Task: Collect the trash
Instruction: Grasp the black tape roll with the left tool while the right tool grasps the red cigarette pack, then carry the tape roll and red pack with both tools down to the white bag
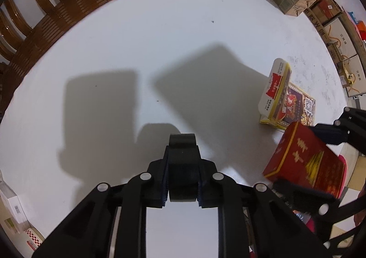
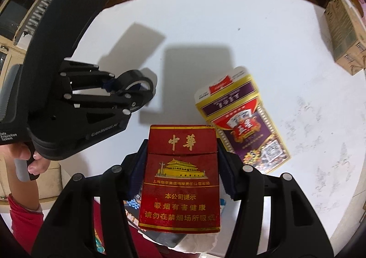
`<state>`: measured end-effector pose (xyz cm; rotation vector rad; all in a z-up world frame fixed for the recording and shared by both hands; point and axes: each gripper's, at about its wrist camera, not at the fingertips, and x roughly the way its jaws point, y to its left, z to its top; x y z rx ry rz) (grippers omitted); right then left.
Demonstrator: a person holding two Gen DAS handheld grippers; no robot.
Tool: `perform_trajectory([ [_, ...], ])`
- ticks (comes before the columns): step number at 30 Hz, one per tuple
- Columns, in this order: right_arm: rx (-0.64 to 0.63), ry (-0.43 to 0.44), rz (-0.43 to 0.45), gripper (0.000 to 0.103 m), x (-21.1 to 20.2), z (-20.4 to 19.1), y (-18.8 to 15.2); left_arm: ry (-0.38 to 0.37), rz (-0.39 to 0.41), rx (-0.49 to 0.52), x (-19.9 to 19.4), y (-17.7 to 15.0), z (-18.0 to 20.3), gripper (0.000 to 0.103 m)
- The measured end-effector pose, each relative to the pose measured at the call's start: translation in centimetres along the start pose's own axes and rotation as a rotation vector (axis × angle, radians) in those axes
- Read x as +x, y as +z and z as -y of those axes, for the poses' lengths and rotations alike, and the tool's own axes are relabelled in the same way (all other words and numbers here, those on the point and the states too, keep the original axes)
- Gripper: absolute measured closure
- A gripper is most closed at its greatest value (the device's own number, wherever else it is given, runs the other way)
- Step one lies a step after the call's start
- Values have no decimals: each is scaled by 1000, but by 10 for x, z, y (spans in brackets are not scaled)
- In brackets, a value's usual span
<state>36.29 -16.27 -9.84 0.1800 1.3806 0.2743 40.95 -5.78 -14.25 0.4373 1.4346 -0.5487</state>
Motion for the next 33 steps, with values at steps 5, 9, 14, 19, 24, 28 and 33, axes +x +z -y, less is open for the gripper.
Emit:
perform_trajectory([
  [5, -1, -17, 36, 48, -14, 7, -3, 10, 23, -28, -14, -7, 1, 85],
  [9, -21, -43, 88, 48, -37, 8, -10, 13, 47, -38, -33, -16, 2, 85],
  [14, -44, -54, 145, 48, -72, 9, -29, 32, 87, -53, -64, -31, 13, 85],
  [19, -83, -56, 211, 48, -106, -3, -54, 49, 143, -65, -99, -56, 24, 85],
  [24, -123, -52, 270, 48, -135, -21, -84, 49, 206, -107, -131, -86, 32, 85],
  [28, -150, -51, 302, 48, -143, -44, -101, 55, 243, -117, -149, -116, 50, 85],
  [33, -180, -53, 338, 48, -162, -55, -138, 53, 279, -123, -162, -156, 73, 85],
])
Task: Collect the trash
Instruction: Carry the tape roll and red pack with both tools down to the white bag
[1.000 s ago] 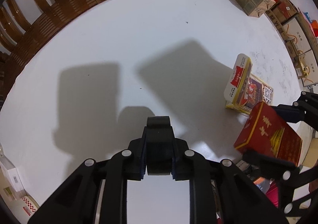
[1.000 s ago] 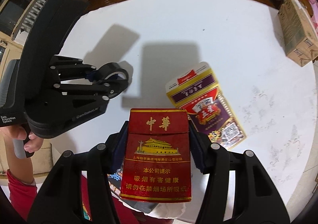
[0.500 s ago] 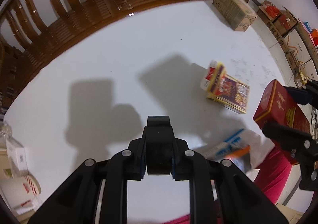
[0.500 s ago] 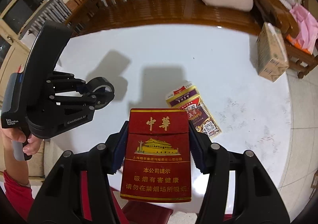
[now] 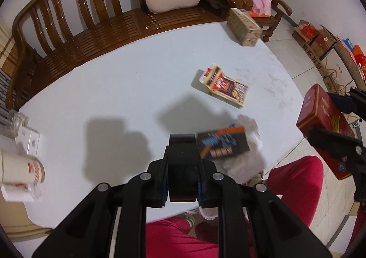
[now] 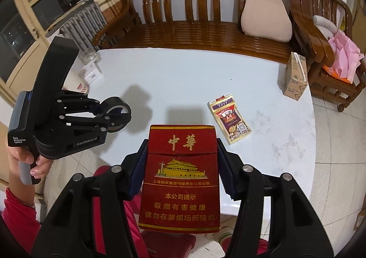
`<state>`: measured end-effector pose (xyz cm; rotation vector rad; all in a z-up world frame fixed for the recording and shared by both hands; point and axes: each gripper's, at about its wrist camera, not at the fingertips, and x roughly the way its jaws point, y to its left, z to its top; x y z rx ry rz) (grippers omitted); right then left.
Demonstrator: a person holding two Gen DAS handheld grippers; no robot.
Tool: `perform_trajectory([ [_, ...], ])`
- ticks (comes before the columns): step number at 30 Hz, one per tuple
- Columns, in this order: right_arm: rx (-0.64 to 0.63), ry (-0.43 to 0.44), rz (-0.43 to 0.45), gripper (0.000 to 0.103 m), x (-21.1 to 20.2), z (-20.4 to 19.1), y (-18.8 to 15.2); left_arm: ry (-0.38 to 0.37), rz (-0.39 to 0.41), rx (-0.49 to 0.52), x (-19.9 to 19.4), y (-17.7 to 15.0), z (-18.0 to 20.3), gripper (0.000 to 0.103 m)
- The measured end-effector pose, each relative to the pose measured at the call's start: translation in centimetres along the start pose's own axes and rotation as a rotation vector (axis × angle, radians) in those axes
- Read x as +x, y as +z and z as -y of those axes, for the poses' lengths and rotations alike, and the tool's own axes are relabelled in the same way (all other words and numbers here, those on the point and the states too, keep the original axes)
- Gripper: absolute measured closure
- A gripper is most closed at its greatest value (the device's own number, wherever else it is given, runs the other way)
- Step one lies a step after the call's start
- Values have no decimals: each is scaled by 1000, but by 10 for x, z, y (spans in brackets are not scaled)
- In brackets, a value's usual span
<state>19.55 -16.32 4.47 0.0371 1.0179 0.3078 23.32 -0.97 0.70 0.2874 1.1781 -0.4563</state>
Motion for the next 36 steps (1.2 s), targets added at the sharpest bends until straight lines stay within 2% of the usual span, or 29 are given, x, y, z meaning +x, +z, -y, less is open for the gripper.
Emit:
perform_trajectory([
  [10, -23, -6, -6, 48, -20, -18, -66, -20, 24, 5, -6, -67, 38, 85],
  [20, -39, -17, -32, 48, -4, -32, -127, -97, 11, -25, 27, -122, 63, 85],
  [29, -12, -15, -78, 48, 27, -21, -165, -153, -44, -33, 67, -141, 78, 85],
  [36, -3, -58, -81, 48, 49, -10, -184, -136, -30, -22, 77, -154, 85, 85],
])
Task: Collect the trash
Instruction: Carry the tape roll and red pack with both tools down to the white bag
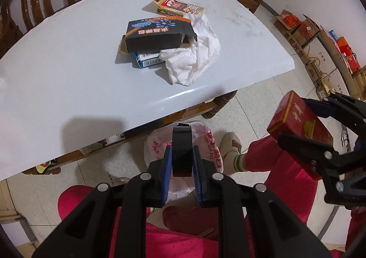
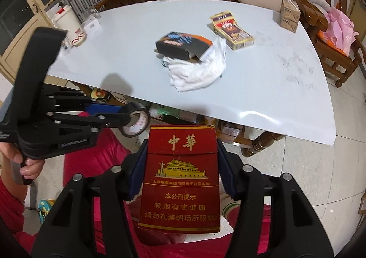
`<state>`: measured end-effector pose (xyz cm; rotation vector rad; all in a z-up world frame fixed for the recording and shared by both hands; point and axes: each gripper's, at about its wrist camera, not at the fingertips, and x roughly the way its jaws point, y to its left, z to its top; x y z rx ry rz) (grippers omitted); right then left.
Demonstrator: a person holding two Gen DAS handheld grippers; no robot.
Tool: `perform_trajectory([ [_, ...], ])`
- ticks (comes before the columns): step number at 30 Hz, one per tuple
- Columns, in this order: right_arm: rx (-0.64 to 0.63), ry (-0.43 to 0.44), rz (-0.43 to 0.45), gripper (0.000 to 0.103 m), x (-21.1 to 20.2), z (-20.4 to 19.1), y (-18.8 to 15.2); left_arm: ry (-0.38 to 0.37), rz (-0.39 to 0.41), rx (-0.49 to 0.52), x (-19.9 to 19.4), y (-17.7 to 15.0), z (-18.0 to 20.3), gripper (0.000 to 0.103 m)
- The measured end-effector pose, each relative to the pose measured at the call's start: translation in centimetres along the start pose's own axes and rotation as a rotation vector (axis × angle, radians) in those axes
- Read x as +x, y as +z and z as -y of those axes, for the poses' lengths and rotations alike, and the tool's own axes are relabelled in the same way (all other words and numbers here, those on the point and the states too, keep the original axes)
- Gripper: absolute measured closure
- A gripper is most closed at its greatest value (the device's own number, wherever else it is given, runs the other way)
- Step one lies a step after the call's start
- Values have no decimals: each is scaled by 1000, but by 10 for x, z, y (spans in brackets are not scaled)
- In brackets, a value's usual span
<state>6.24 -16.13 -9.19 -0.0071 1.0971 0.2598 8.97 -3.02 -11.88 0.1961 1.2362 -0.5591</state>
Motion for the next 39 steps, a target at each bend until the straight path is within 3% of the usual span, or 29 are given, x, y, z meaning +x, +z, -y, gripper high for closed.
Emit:
perform_trajectory([
  [17, 31, -17, -59, 48, 72, 4, -42, -25, -62, 20, 73, -46, 11, 85],
  [39, 122, -20, -184, 48, 172, 20, -77, -62, -250, -36, 173, -67, -7, 85],
])
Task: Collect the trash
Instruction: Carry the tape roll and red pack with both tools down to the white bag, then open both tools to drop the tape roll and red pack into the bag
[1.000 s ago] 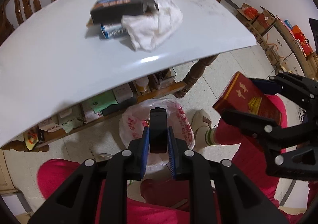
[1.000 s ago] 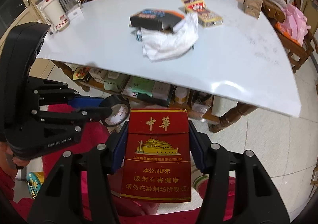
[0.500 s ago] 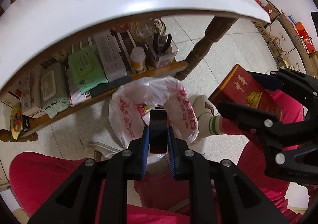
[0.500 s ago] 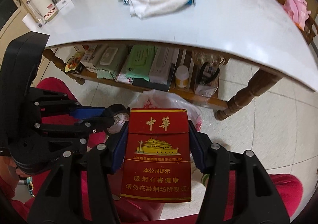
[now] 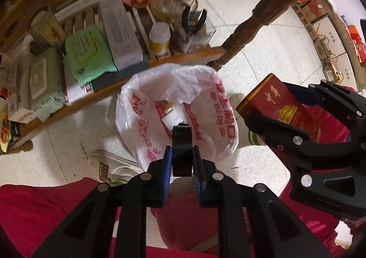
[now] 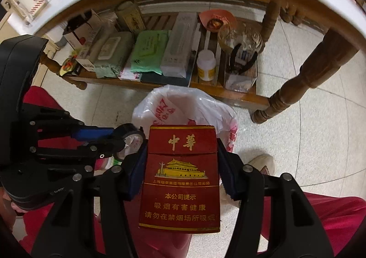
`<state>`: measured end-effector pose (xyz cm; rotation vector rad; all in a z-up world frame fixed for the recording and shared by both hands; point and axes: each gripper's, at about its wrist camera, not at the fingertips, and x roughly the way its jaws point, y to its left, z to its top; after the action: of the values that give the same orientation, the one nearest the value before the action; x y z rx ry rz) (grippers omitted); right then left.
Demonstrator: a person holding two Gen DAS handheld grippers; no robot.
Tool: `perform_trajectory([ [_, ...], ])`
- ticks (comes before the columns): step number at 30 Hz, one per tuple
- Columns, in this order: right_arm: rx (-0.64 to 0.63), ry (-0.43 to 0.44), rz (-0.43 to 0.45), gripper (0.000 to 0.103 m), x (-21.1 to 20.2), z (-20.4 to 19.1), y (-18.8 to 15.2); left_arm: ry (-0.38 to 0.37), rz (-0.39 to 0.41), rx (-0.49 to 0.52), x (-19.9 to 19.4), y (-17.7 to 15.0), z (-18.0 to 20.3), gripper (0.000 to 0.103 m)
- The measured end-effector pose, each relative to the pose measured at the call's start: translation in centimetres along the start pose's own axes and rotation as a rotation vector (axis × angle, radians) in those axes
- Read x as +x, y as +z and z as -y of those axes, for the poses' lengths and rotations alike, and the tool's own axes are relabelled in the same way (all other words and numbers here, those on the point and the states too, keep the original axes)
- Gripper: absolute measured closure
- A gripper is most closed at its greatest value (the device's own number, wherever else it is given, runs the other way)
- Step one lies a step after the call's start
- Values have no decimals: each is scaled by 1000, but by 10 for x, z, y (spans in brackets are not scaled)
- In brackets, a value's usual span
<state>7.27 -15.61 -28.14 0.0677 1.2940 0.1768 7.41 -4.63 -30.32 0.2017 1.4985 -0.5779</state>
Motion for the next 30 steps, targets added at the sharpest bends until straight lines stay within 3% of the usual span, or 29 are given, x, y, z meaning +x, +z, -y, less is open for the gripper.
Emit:
perform_trajectory([
  [16, 73, -13, -151, 48, 93, 26, 0, -46, -156, -100, 73, 23, -31, 85],
  [30, 78, 6, -228, 48, 133, 25, -2, -26, -278, -145, 122, 32, -45, 85],
])
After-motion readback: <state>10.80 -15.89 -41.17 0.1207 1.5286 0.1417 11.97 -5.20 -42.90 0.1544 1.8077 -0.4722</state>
